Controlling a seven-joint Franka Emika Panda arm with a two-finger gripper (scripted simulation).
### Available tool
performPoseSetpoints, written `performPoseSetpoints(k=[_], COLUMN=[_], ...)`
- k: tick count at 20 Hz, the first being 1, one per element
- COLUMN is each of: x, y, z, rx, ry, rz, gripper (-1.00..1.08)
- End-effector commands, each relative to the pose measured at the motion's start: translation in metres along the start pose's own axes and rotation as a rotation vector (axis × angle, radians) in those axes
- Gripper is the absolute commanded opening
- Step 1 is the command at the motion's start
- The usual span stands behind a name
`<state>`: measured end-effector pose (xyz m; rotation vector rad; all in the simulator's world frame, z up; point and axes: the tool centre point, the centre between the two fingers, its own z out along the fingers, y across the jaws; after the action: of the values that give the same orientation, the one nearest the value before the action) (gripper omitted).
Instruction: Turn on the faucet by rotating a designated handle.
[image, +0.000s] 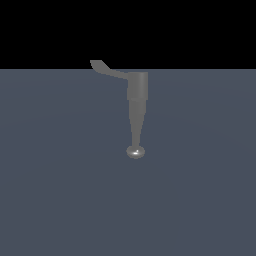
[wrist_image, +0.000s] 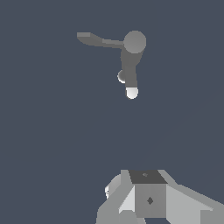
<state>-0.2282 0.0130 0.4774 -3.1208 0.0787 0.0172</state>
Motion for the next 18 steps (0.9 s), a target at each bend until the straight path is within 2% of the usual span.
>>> performPoseSetpoints(k=[1,18], x=[0.008,0.078], y=[-0.001,-0.016], z=[0.002,0.028], rx=[0.005,0.038], ry=[-0.001,-0.014], rz=[0.040,0.433], gripper=[-1.00,-1.00])
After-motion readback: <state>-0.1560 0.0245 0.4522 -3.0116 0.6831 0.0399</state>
